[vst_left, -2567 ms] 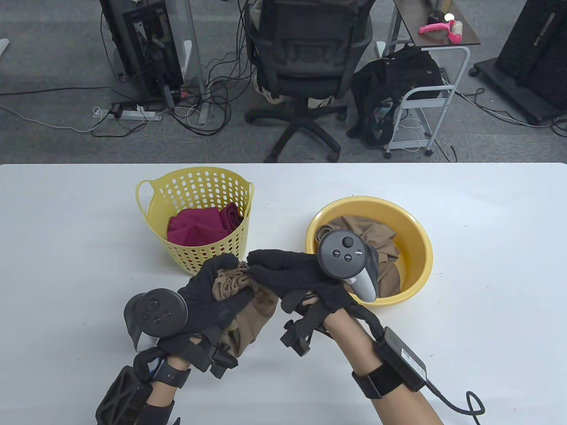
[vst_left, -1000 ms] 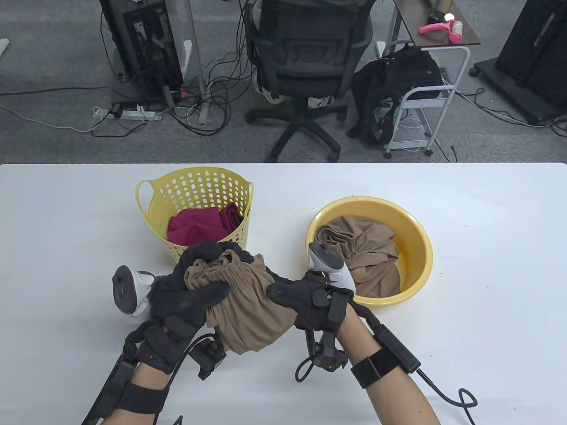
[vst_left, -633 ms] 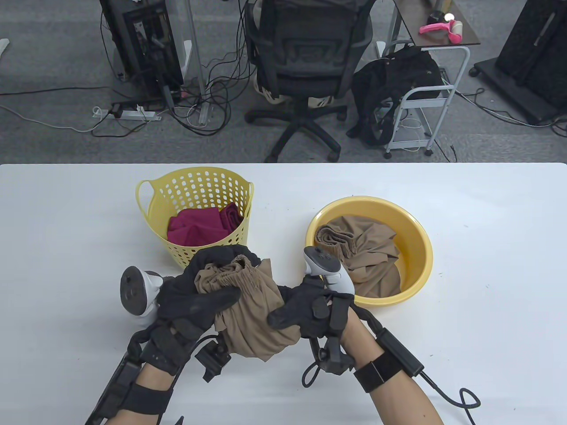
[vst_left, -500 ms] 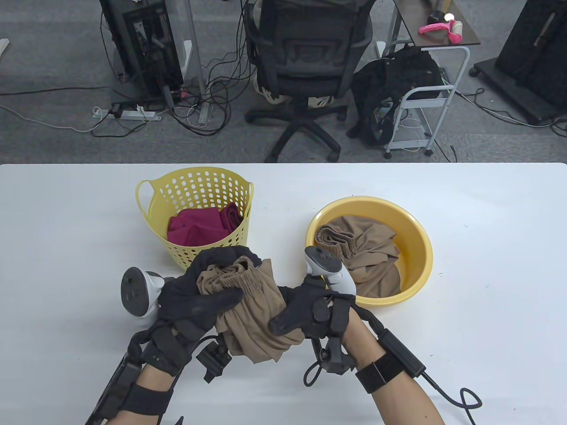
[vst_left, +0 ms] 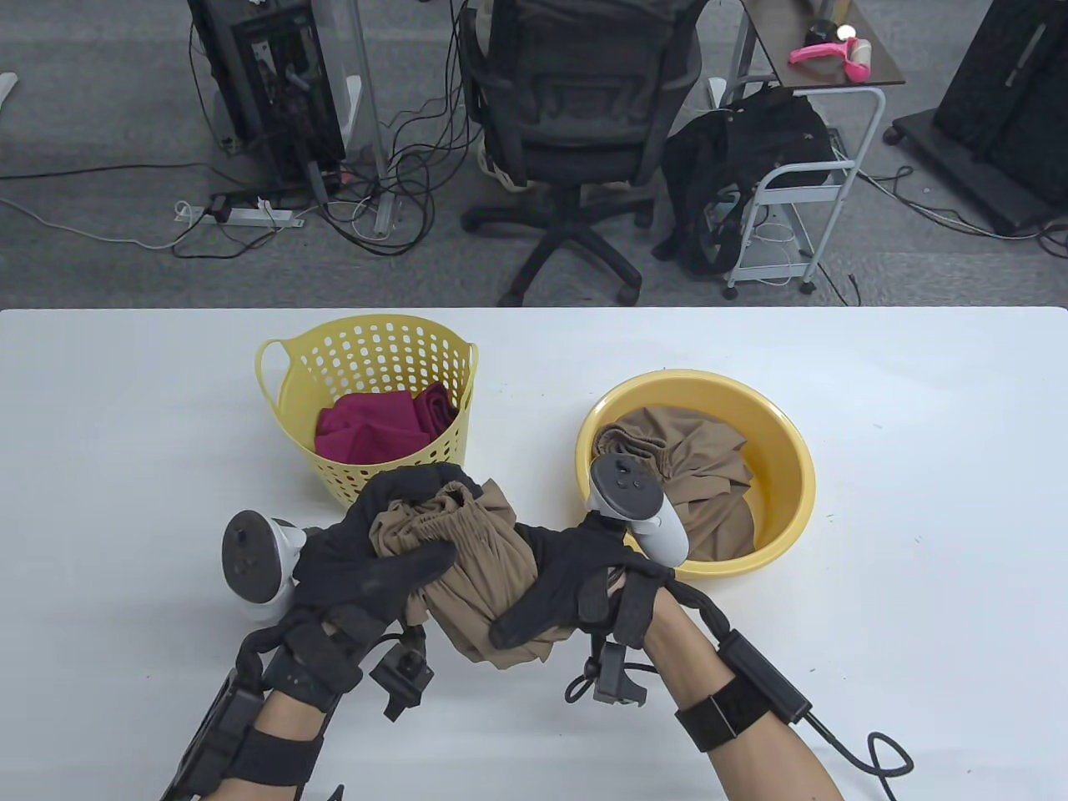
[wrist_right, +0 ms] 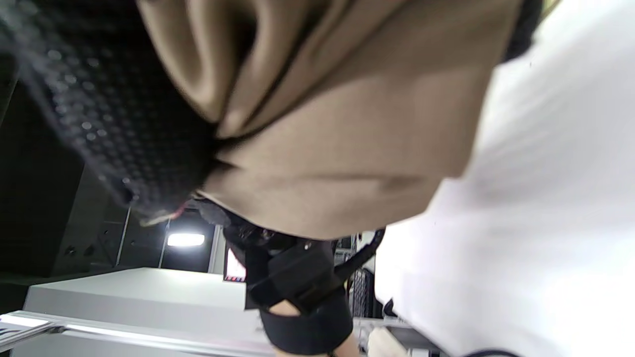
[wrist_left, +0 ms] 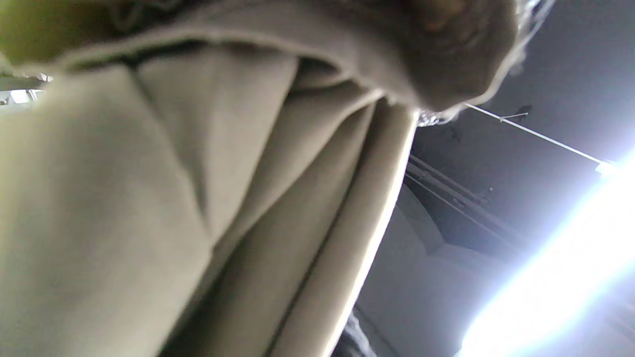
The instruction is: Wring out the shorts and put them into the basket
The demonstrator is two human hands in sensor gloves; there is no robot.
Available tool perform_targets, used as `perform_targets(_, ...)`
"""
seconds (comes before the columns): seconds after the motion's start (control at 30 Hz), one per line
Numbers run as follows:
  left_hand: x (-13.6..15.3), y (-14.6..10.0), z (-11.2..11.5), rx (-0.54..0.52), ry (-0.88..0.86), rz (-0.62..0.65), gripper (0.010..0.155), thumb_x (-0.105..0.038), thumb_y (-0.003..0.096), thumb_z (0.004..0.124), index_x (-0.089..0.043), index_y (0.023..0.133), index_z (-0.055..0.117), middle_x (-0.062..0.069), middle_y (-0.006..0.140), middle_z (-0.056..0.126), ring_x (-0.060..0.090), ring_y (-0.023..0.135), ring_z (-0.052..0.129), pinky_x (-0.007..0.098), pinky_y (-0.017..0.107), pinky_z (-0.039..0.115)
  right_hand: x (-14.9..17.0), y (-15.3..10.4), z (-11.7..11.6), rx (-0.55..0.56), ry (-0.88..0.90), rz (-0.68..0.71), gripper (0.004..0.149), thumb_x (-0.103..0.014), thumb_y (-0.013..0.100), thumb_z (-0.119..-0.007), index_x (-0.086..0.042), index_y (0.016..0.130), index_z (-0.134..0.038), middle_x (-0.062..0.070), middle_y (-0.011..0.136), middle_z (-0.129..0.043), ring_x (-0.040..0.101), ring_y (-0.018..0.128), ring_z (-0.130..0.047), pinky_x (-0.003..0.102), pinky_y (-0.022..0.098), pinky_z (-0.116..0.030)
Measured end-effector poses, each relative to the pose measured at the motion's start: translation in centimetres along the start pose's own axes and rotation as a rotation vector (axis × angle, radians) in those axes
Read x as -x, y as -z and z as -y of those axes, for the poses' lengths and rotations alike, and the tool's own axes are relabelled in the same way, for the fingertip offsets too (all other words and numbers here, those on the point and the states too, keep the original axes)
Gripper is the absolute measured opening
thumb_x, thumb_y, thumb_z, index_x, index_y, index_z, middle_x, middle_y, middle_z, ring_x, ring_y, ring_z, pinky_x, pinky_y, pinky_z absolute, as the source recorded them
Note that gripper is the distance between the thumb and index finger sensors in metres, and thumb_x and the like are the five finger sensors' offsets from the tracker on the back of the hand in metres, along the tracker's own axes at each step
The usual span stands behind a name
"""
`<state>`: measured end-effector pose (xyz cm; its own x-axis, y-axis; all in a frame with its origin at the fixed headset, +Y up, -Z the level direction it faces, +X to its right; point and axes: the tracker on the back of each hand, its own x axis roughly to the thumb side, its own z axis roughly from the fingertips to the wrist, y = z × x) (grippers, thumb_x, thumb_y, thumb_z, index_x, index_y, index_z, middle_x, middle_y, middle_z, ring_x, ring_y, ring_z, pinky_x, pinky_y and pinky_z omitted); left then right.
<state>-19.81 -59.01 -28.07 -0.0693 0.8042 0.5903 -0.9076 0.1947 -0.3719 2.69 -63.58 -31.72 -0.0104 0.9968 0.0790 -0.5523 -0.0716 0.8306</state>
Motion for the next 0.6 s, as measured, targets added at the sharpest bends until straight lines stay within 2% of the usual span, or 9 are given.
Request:
perform_targets(0.37,0.4,-0.6,-0.2,-0.06,0.084,-0.054,0.061,-0.048,0.0562,0.088,-0.032,0.103,0.052,0.012,0.111,0.068,0.045,0.098,0.078,0.069,0.069,0.061,-1.2,-0.2,0.0,0.134,-0.188,-0.013,0.088,-0.046,0.032,-0.107,-0.006,0.095,-0.06,0.003,0.073,-0.084,0.019,0.045,-0.094,0.029,0.027,-0.083)
perform_targets(0.6,0.4,-0.8,0.1,-0.089,0.162,-0.085,0.061,-0.05,0.0573,0.085,-0.031,0.104,0.051,0.014,0.108,0.07,0.044,0.093,0.081,0.067,0.068,0.064,-2.3,-0.4,-0.3,0.215,-0.377,0.012,0.085,-0.045,0.031,-0.108,-0.006,0.092,-0.064,0.002,0.069,-0.086,0.017,0.041,-0.094,0.029,0.024,-0.083)
